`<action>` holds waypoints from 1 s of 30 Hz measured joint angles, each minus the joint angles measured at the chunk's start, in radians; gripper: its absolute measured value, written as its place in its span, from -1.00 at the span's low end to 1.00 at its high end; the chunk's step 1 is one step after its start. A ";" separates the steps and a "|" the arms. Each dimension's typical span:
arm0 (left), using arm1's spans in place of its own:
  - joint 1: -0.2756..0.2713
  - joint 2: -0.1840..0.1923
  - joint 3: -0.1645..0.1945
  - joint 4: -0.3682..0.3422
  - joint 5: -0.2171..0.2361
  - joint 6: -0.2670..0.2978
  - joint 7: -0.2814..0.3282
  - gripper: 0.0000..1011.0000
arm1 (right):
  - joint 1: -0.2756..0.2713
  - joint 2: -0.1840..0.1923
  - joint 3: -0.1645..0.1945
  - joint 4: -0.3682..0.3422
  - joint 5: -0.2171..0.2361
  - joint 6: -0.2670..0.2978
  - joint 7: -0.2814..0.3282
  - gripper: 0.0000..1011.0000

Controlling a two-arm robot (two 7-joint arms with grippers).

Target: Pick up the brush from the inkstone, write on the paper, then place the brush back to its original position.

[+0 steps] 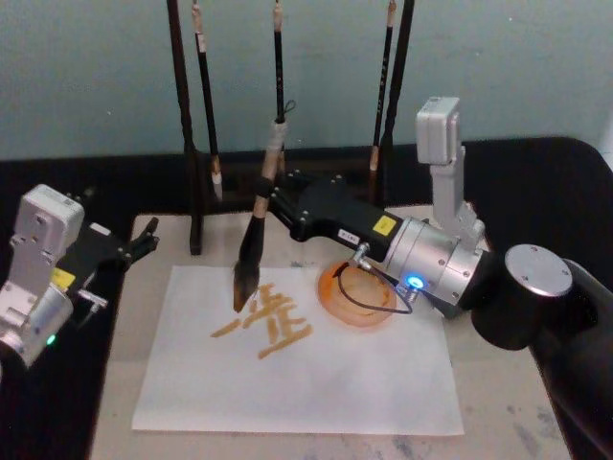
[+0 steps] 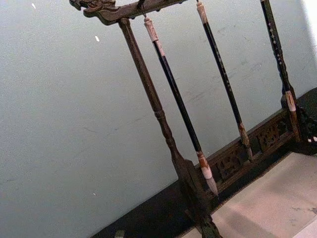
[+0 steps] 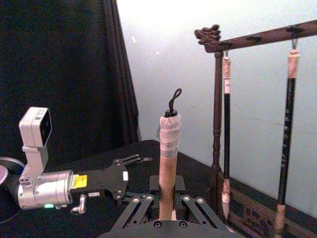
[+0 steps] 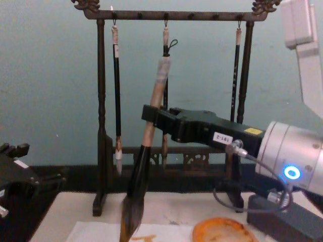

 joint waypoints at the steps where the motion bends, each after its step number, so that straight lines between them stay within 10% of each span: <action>1: 0.000 0.000 0.000 0.000 0.000 0.000 0.000 1.00 | 0.002 -0.006 -0.001 0.007 -0.008 -0.009 0.006 -0.66; 30: 0.000 0.000 0.000 0.000 0.000 0.000 0.000 1.00 | 0.032 -0.078 -0.015 0.108 -0.144 -0.108 0.049 -0.66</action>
